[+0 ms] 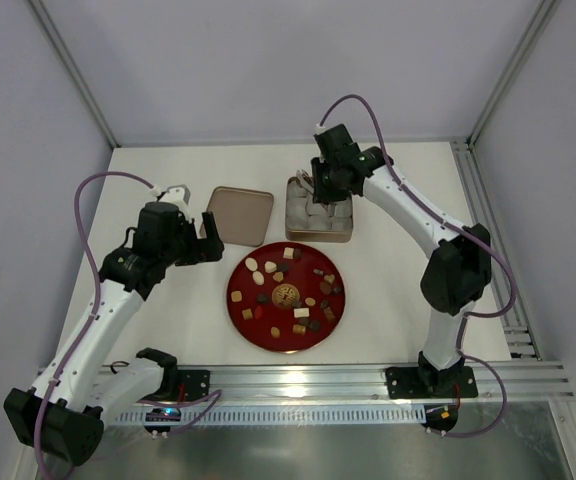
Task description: Pack the chocolate
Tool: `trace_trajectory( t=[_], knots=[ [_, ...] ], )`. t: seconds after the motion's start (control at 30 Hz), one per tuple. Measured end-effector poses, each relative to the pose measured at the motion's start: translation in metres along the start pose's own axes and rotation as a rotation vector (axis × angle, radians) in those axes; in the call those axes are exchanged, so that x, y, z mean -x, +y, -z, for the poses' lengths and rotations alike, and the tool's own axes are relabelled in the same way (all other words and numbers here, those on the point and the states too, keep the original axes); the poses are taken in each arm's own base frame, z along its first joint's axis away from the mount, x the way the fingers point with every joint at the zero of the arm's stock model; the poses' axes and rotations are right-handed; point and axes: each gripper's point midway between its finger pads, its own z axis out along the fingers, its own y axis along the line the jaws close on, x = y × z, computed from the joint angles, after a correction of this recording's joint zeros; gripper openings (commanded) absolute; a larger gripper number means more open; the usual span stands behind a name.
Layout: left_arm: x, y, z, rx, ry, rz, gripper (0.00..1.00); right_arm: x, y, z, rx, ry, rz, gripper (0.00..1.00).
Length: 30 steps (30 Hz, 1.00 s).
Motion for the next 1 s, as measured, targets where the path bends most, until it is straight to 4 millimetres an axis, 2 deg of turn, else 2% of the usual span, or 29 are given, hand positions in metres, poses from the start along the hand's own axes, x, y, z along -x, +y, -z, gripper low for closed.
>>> trace_trajectory(
  t=[0.17,0.67,0.73,1.0],
  knots=[
    [0.000,0.001,0.000,0.005,-0.002,0.000,1.00,0.001,0.004,-0.019,0.000,0.021,0.005,0.22],
    [0.000,0.001,0.000,0.006,-0.001,0.000,1.00,-0.005,0.002,-0.034,-0.017,0.043,0.007,0.23],
    [0.000,0.001,0.000,0.005,-0.002,0.000,1.00,-0.005,0.002,-0.034,-0.017,0.043,0.007,0.28],
    [0.000,0.001,0.000,0.006,-0.001,0.000,1.00,-0.004,0.001,-0.035,-0.019,0.042,0.007,0.37]
  ],
)
